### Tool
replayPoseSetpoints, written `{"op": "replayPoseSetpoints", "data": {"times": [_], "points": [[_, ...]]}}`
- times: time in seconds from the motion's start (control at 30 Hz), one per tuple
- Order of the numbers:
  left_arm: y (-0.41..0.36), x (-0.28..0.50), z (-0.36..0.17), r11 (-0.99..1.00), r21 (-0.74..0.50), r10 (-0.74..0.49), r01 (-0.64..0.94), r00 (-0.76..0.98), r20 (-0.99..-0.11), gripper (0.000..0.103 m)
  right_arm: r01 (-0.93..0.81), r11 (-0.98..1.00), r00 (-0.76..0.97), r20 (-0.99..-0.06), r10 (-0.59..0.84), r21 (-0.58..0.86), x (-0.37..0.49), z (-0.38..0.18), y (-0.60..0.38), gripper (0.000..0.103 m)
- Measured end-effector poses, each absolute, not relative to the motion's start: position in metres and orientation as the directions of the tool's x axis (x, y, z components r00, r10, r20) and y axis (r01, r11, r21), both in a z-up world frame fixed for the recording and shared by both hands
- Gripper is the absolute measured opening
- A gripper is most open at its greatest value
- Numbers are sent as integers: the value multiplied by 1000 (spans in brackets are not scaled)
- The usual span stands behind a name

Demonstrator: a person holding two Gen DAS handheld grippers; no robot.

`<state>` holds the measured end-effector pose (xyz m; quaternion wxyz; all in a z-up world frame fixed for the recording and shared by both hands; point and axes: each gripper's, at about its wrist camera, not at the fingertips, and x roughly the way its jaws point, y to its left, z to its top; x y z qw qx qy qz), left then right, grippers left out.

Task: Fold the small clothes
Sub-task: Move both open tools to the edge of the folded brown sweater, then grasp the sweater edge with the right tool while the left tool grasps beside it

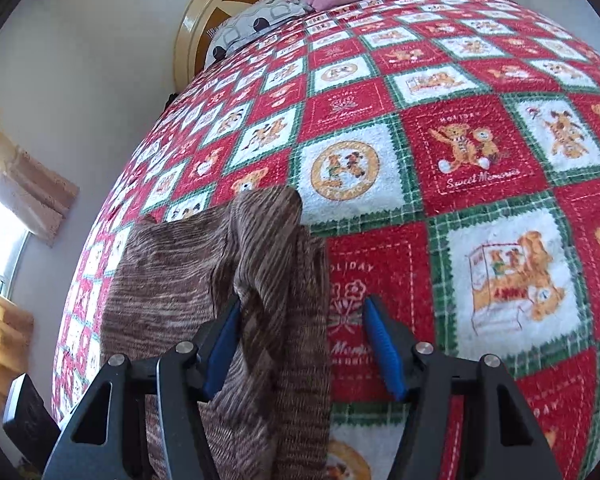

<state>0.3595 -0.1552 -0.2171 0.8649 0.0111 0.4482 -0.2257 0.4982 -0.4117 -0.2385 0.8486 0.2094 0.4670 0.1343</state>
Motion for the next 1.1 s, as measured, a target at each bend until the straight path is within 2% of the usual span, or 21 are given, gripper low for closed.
{"op": "replayPoseSetpoints", "data": {"times": [0.03, 0.07, 0.1, 0.13, 0.2, 0.63, 0.8, 0.97, 1.1], "points": [[-156, 360, -218, 897, -182, -380, 402, 494, -782, 103, -36, 874, 528, -733, 428, 484, 500, -239, -412, 52], [-156, 361, -218, 896, -184, -382, 404, 491, -783, 103, -49, 866, 525, -725, 446, 497, 501, -240, -411, 38], [-156, 361, -218, 895, -184, -384, 406, 490, -783, 103, -68, 851, 515, -712, 477, 521, 502, -239, -409, 31], [-157, 361, -218, 893, -185, -386, 410, 488, -783, 103, -85, 840, 509, -701, 499, 535, 501, -239, -406, 29], [-156, 360, -218, 885, -191, -400, 424, 483, -779, 103, -98, 858, 515, -712, 477, 504, 501, -237, -401, 29], [-159, 354, -218, 870, -198, -421, 451, 471, -776, 103, -87, 818, 529, -669, 522, 569, 513, -249, -408, 32], [-160, 350, -216, 870, -194, -419, 453, 473, -775, 99, -96, 814, 518, -670, 532, 572, 513, -248, -404, 25], [-156, 344, -214, 867, -207, -432, 453, 476, -766, 86, -103, 835, 530, -680, 507, 541, 510, -245, -397, 24], [-153, 339, -211, 846, -255, -478, 468, 454, -751, 67, -90, 832, 532, -679, 505, 548, 510, -246, -399, 24]]}}
